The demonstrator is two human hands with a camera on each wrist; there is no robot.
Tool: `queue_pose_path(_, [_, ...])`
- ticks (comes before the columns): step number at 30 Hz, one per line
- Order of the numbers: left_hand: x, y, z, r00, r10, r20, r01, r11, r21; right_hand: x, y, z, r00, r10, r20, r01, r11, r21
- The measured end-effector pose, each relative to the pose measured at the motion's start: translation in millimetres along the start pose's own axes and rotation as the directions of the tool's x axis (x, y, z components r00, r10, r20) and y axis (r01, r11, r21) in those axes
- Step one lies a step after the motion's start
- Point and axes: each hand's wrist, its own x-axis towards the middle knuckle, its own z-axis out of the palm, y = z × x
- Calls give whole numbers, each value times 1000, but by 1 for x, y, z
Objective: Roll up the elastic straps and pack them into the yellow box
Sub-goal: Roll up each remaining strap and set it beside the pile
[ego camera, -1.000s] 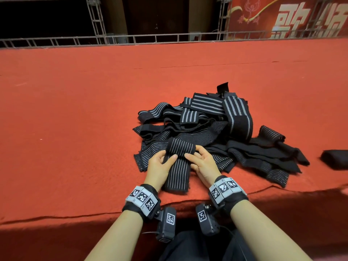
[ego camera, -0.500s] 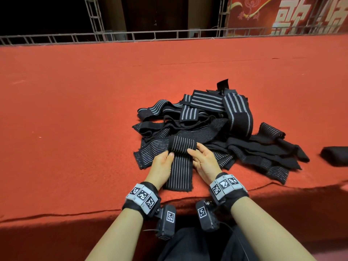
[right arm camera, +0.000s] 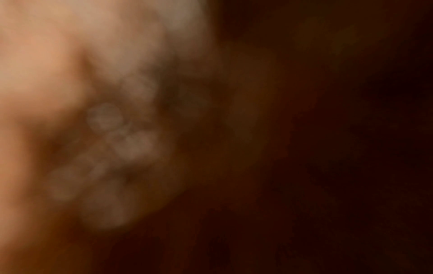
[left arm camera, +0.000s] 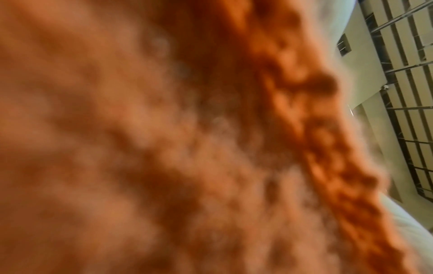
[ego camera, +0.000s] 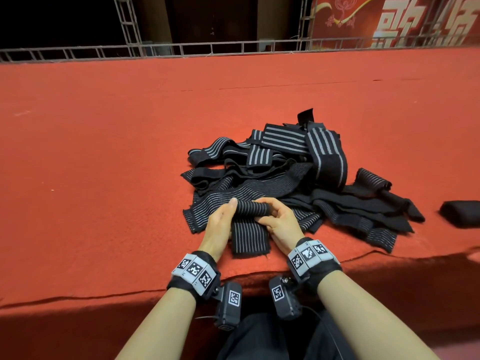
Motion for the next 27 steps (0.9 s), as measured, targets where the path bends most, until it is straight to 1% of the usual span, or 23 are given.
queue_pose_path(1, [2,-3,-1,1000,27,1,-27,1000,15,0,0,0,1000,6,4,-5,1000,-6])
queue_pose_path(3, [3,-5,-1,999,42,-21,-43,999,-11,2,0,0,1000,22,7,-22,1000,22])
queue_pose_path(6, [2,-4,-1,999,-4,-48,-2,991,-130,5,-2,1,997,76,7,-76,987,141])
queue_pose_path(8, [1,-3,-2,999,-22,-37,14,982,-189,5,-5,2,995,101,-9,-98,981,166])
queue_pose_path(10, [0,-3,-3,1000,-9,-23,4,974,-225,6,-8,2,992,124,-24,-117,976,182])
queue_pose_path(13, [-1,-1,-4,1000,-8,6,9,972,-233,5,-7,4,989,147,-31,-137,969,206])
queue_pose_path(15, [-1,-2,-5,1000,-16,10,18,973,-232,5,-5,6,994,108,-1,-106,980,167])
queue_pose_path(17, [2,-4,-5,999,-40,-20,34,970,-240,3,-5,7,996,93,8,-93,981,169])
queue_pose_path(20, [5,-5,-4,996,-61,-64,42,964,-262,2,-6,4,996,94,8,-93,970,225])
queue_pose_path(27, [6,-4,0,997,-44,-70,34,990,-134,2,-5,0,997,79,25,-83,964,254])
